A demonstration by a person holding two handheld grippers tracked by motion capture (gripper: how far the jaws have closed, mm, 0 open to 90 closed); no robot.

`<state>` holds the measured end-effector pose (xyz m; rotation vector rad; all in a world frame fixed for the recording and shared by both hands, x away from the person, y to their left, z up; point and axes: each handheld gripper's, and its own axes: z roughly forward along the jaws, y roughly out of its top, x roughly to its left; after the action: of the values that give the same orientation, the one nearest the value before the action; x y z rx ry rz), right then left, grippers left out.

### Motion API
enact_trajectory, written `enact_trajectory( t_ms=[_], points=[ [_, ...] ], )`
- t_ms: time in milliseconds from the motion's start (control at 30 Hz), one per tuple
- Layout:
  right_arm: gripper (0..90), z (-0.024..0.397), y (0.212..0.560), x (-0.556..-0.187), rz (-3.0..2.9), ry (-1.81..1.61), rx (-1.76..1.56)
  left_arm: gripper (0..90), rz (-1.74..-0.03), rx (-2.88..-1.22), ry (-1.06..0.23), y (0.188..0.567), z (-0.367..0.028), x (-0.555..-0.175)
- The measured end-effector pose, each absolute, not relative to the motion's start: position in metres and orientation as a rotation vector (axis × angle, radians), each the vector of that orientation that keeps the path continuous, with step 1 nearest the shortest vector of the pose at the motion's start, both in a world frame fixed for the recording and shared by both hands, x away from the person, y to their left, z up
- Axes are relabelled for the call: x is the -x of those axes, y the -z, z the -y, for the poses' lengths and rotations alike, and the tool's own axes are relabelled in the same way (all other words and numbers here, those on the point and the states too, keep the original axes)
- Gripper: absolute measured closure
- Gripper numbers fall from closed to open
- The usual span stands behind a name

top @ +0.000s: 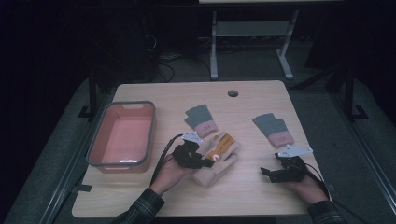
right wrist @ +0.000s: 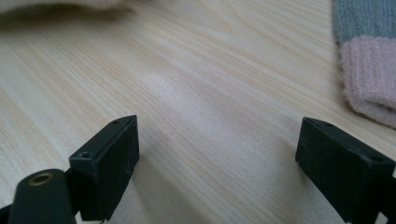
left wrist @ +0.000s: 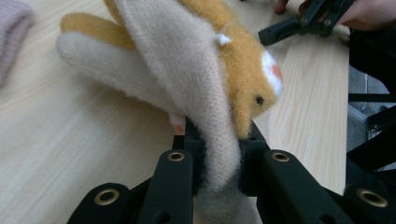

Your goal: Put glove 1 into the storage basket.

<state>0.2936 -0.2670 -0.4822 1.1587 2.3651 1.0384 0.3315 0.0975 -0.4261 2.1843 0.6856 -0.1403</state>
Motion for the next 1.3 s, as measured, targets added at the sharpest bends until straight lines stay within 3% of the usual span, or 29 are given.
enact_trajectory(
  t_ms=[1300],
  points=[
    [13.0, 0.267, 0.482, -0.294, -2.366, -1.039, -1.157, 78.4, -0.773, -2.086, 0.031, 0.371, -0.157, -0.353]
  ],
)
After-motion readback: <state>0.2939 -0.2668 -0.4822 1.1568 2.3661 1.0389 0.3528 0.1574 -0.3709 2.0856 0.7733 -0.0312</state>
